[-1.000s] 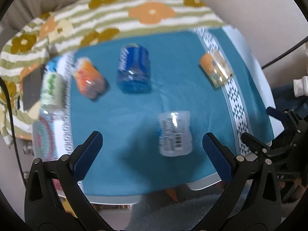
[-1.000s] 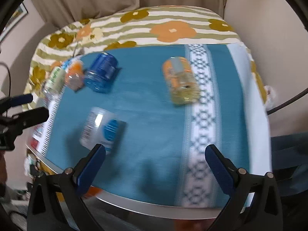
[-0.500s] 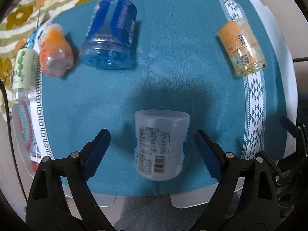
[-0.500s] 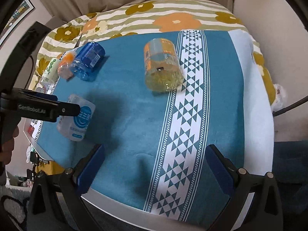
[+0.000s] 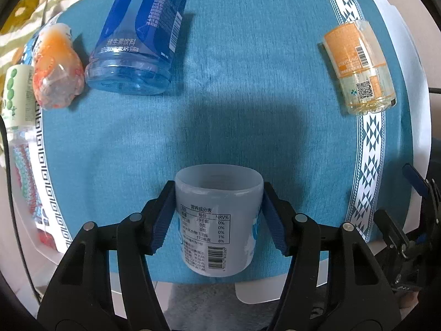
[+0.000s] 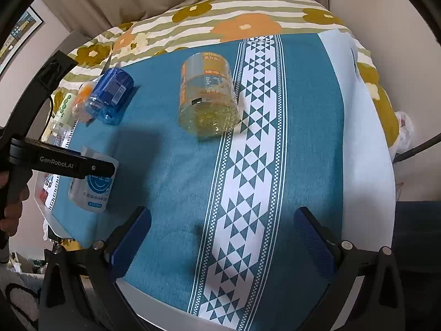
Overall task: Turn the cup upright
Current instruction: 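Grasp the white cup with the left gripper and lift it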
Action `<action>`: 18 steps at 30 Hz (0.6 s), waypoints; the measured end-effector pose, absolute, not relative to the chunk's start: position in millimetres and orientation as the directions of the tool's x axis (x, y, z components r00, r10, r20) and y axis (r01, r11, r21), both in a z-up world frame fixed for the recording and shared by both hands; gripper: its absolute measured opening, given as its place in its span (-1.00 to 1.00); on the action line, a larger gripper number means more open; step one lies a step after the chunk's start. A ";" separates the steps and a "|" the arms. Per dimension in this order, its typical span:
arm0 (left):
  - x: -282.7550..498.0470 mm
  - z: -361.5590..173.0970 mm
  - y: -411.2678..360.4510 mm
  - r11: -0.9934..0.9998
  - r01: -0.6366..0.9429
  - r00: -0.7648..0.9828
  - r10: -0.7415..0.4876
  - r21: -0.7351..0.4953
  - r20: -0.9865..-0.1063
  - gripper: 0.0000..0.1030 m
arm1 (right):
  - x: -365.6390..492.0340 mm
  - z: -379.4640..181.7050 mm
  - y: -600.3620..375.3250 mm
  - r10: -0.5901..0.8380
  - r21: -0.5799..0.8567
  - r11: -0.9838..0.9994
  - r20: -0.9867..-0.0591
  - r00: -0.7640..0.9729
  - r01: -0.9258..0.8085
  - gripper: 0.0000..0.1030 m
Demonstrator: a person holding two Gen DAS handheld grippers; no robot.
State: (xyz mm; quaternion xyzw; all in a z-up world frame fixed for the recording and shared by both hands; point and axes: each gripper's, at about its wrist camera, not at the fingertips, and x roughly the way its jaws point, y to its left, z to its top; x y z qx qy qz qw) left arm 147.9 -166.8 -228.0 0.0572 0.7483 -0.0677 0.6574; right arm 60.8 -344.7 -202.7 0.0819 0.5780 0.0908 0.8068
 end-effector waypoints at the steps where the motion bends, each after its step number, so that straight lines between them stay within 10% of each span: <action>1: 148.4 -227.5 -165.7 0.984 0.175 -0.129 -0.008 -0.030 -0.992 0.25 | 61.5 -202.7 -344.8 0.242 0.238 0.970 -0.917 0.317 -0.050 1.00; 18: 108.7 -143.6 -132.6 0.974 0.201 0.402 -0.181 -0.106 -0.898 0.19 | 61.2 -178.9 -334.4 0.245 0.243 0.969 -0.894 0.375 -0.053 1.00</action>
